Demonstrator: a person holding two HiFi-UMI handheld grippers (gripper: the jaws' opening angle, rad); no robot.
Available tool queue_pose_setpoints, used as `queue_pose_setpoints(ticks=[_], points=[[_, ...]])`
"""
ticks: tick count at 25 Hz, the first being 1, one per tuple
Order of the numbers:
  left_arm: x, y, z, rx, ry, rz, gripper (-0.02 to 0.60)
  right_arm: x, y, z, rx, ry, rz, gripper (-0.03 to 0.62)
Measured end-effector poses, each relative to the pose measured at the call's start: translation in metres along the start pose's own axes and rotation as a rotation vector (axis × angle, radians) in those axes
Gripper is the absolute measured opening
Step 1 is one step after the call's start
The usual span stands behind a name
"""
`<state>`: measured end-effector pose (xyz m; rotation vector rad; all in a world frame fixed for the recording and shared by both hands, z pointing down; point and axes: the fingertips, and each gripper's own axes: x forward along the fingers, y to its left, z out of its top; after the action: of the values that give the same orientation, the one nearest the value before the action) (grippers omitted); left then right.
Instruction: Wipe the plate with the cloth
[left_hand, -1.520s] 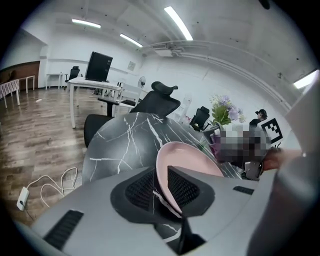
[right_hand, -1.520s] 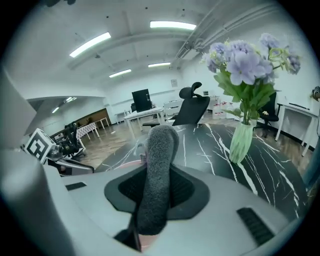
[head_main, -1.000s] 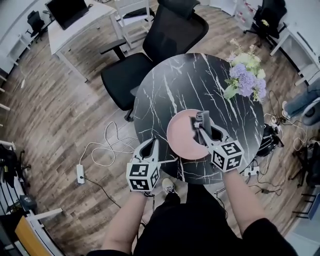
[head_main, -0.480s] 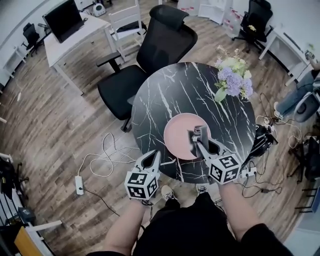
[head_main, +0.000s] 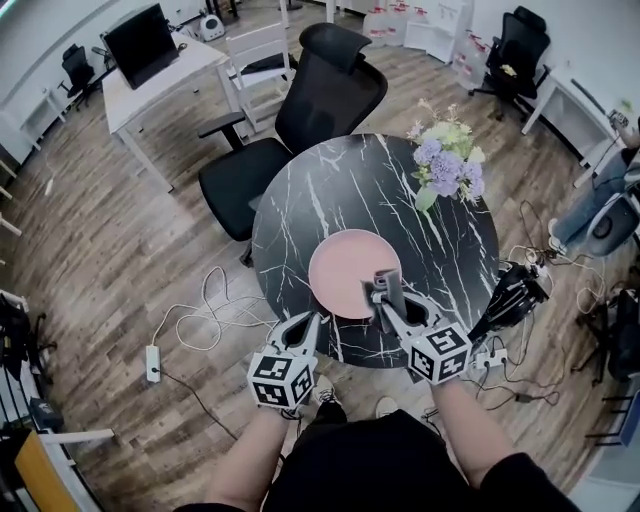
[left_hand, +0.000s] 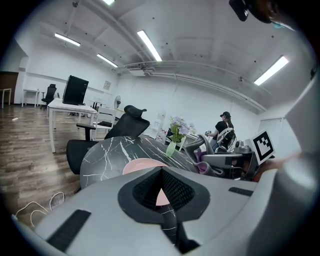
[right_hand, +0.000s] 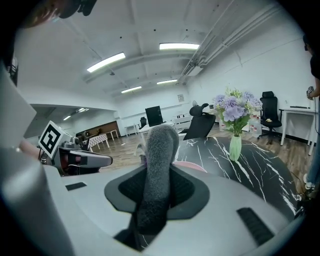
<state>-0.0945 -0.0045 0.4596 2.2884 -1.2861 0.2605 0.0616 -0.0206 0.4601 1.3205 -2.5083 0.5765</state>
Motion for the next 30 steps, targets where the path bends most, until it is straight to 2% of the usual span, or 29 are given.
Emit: queue_pose_setpoints(ticks=[15,22,30], points=[[-0.027,-0.131,-0.046,-0.027,-0.054,0.111,0.018,-0.099,-0.013,-0.027,-0.065,-0.001,0.195,0.109],[-0.051,-0.162,-0.065,-0.050,-0.075,0.164,0.018,-0.125,-0.002,-0.044,-0.084,0.018,0.262,0.109],[-0.064,-0.179,-0.080,-0.069,-0.094,0.161,0.018,-0.147,0.010,-0.055,-0.099,0.016,0.286,0.109]])
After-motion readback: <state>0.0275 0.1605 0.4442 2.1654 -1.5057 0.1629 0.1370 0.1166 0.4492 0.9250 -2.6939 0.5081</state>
